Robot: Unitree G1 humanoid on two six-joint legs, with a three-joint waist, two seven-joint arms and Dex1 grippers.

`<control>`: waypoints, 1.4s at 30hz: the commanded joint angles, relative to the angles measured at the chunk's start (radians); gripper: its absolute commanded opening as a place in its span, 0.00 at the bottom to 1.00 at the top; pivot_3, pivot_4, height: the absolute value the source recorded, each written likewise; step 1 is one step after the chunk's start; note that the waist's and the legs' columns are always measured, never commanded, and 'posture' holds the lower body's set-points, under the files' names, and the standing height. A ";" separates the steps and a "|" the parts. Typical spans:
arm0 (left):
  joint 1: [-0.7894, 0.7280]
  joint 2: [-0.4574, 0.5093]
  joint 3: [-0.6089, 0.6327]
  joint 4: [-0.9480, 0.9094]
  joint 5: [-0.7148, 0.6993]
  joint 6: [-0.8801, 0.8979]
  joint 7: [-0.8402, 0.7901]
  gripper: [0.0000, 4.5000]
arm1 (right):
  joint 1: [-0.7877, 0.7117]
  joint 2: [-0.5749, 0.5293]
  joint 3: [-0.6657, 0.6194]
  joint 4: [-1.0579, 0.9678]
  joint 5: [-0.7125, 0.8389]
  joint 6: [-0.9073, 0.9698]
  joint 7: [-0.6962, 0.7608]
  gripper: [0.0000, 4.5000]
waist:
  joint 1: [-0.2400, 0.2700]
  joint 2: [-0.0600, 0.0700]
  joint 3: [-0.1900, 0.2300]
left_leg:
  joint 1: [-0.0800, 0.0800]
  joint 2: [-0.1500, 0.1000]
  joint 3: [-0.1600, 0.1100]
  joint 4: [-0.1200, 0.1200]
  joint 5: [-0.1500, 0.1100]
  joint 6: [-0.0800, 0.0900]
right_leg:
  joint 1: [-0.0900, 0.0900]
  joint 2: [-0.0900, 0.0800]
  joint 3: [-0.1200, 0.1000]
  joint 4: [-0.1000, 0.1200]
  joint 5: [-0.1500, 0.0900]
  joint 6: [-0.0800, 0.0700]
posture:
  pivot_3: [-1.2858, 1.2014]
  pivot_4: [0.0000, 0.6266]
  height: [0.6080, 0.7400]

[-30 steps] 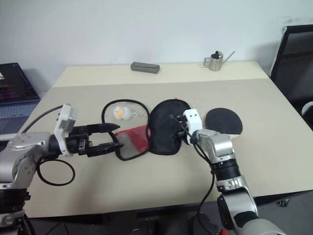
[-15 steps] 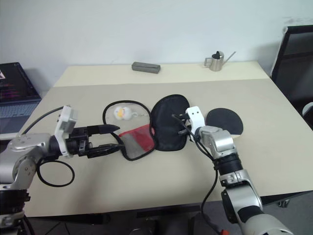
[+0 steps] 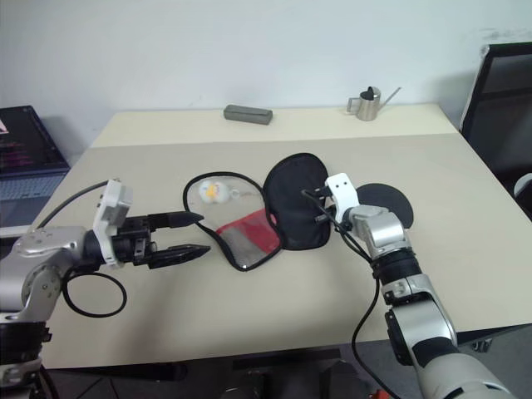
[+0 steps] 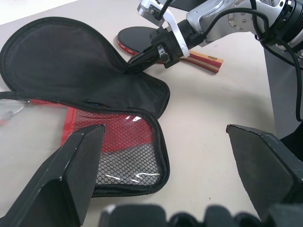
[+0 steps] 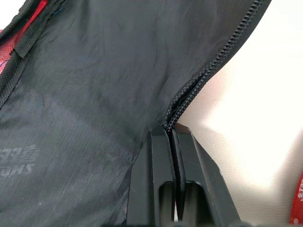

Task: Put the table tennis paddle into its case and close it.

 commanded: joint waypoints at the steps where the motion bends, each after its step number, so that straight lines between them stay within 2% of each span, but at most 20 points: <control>1: -0.008 0.006 0.006 -0.016 0.003 -0.019 -0.002 1.00 | -0.025 -0.007 0.001 -0.006 -0.014 -0.019 -0.001 0.00 | 0.000 0.000 0.000 | 0.000 0.000 0.000 0.000 0.000 0.000 | 0.000 0.000 0.000 0.000 0.000 0.000 | 0.52 0.24 1.00; 2: -0.009 0.005 0.005 -0.016 0.003 -0.019 -0.002 1.00 | -0.025 -0.005 -0.002 -0.004 -0.015 -0.022 -0.004 0.00 | 0.000 0.000 0.000 | 0.000 0.000 0.000 0.000 0.000 0.000 | 0.000 0.000 0.000 0.000 0.000 0.000 | 0.52 0.24 1.00; 5: -0.010 0.003 0.003 -0.018 0.005 -0.019 -0.001 1.00 | -0.032 -0.003 -0.017 0.008 -0.014 -0.042 -0.019 0.14 | 0.000 0.000 0.000 | 0.000 0.000 0.000 0.000 0.000 0.000 | 0.000 0.000 0.000 0.000 0.000 0.000 | 0.52 0.24 1.00; 14: -0.015 -0.007 -0.003 -0.019 0.007 -0.018 0.003 1.00 | -0.059 -0.045 -0.020 0.052 -0.072 -0.185 -0.056 0.81 | 0.000 0.000 0.000 | 0.000 0.000 0.000 0.000 0.000 0.000 | 0.000 0.000 0.000 0.000 0.000 0.000 | 0.52 0.24 1.00; 16: -0.017 -0.011 -0.005 -0.020 0.007 -0.018 0.005 1.00 | -0.062 -0.051 -0.042 0.034 -0.060 -0.202 -0.055 0.81 | 0.000 0.000 0.000 | 0.000 0.000 0.000 0.000 0.000 0.000 | 0.000 0.000 0.000 0.000 0.000 0.000 | 0.52 0.24 1.00; 20: -0.020 -0.022 -0.010 -0.022 0.008 -0.017 0.011 1.00 | -0.020 -0.098 -0.085 -0.138 -0.025 -0.147 -0.025 0.81 | 0.000 0.000 0.000 | -0.001 0.000 0.000 0.000 0.000 0.000 | 0.000 0.000 0.000 0.000 0.000 0.000 | 0.52 0.24 1.00; 28: -0.039 -0.042 -0.033 -0.017 0.010 -0.020 0.006 1.00 | 0.232 -0.208 -0.127 -0.598 -0.013 0.101 -0.046 0.81 | 0.012 0.000 0.000 | -0.002 0.001 -0.001 0.000 0.000 0.000 | 0.000 -0.001 -0.001 -0.002 0.000 0.000 | 0.52 0.24 1.00; 32: -0.076 -0.054 -0.064 0.009 0.019 -0.028 -0.011 1.00 | 0.396 -0.194 -0.193 -0.792 -0.012 0.248 -0.111 0.81 | 0.016 0.000 0.000 | -0.002 0.001 -0.001 0.000 0.000 0.000 | 0.000 -0.001 -0.001 -0.002 0.000 0.000 | 0.52 0.24 1.00; 42: -0.180 -0.063 -0.127 0.086 0.042 -0.044 -0.070 1.00 | 0.550 -0.096 -0.266 -0.913 -0.022 0.355 -0.246 0.81 | 0.016 0.000 0.000 | -0.001 0.000 0.000 0.001 0.000 0.000 | 0.001 0.001 -0.001 -0.002 0.000 0.000 | 0.52 0.24 1.00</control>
